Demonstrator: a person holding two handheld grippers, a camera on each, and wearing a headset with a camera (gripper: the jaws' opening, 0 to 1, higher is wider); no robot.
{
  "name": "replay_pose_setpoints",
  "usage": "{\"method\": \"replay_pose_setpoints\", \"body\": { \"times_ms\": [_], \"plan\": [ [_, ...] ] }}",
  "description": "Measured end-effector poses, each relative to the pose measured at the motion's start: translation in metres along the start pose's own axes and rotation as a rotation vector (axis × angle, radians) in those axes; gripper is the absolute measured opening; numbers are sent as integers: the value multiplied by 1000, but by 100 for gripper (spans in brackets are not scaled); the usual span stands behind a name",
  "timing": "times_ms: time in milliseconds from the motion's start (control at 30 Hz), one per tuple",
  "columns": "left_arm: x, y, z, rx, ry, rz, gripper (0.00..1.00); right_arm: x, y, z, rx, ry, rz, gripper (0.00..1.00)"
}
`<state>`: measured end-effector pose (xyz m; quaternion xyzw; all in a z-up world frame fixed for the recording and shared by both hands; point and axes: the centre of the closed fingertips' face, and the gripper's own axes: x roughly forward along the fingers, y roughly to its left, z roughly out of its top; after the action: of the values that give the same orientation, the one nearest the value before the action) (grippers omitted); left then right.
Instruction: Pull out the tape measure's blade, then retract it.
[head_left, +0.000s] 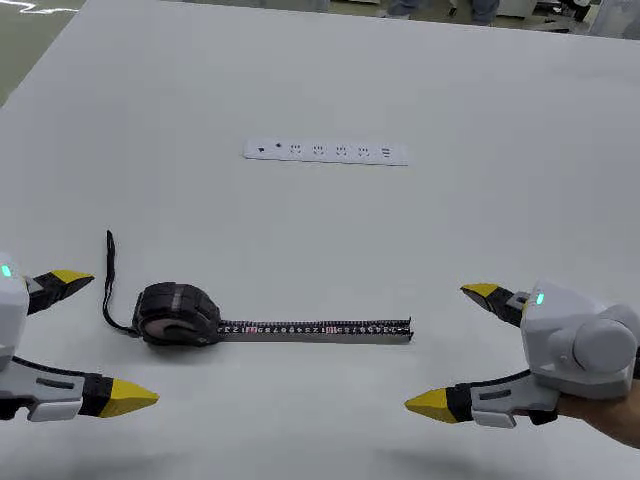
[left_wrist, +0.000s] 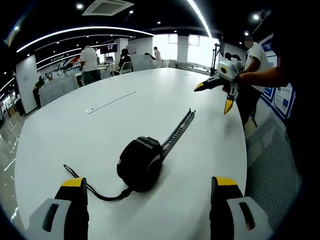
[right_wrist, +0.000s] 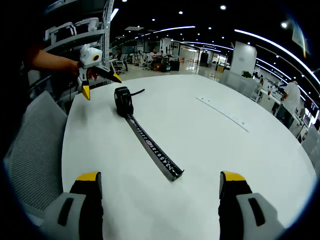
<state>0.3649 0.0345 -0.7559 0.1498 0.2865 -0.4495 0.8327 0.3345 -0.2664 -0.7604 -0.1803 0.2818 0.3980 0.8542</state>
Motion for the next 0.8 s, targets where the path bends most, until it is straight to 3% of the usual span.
{"method": "replay_pose_setpoints", "body": {
  "times_ms": [633,800],
  "plan": [
    [-16,-22,9,-97,-116,156,100,-13,25,8,94,-59,-83,100],
    [-22,-27,9,-122,-125,190,100,-18,32,13,127,-85,-116,100]
  ]
}}
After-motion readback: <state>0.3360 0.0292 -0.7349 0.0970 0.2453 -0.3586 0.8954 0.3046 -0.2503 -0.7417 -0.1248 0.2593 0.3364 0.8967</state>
